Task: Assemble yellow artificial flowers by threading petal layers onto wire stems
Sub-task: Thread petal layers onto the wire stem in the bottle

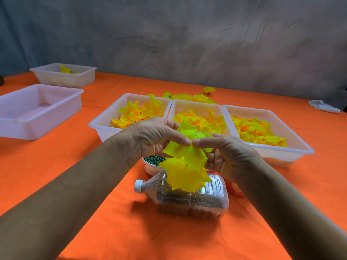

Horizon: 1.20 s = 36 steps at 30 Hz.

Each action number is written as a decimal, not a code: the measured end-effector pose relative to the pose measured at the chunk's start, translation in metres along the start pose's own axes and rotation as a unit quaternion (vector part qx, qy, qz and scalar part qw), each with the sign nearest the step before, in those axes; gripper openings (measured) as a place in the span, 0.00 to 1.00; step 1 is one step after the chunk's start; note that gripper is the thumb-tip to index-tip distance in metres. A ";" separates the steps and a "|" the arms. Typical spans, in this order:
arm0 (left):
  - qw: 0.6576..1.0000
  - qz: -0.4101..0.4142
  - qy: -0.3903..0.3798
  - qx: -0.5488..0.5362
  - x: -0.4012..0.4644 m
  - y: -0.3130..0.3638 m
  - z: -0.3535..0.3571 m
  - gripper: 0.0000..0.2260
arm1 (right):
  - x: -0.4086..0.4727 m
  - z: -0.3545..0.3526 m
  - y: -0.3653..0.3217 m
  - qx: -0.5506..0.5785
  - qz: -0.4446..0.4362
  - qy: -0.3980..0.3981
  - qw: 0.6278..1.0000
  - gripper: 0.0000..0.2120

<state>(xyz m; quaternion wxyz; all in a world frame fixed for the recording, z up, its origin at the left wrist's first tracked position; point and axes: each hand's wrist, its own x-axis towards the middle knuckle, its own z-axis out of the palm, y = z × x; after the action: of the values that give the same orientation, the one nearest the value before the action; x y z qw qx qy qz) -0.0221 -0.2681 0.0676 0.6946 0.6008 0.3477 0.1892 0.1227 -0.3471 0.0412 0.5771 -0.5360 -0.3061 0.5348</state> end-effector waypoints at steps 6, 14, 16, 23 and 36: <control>1.000 -0.008 -0.007 0.018 0.002 0.000 -0.003 0.34 | 0.002 0.002 -0.001 0.003 0.004 0.002 1.000 0.24; 1.000 -0.022 -0.014 0.017 0.008 -0.001 -0.002 0.26 | 0.002 0.001 0.000 -0.010 0.011 -0.006 1.000 0.24; 1.000 -0.025 -0.016 0.010 0.008 -0.002 -0.003 0.26 | 0.002 0.001 0.001 -0.014 0.015 -0.012 1.000 0.25; 1.000 -0.009 -0.021 0.006 0.010 -0.003 -0.005 0.28 | -0.001 0.001 0.002 0.019 -0.007 0.005 1.000 0.25; 1.000 -0.022 -0.013 0.012 0.012 -0.008 -0.006 0.26 | 0.000 0.001 0.002 0.010 0.022 -0.015 1.000 0.25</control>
<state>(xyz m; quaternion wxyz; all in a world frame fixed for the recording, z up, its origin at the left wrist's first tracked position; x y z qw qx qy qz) -0.0193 -0.2580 0.0572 0.6959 0.6038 0.3534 0.1620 0.1215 -0.3469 0.0393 0.5664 -0.5286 -0.2973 0.5580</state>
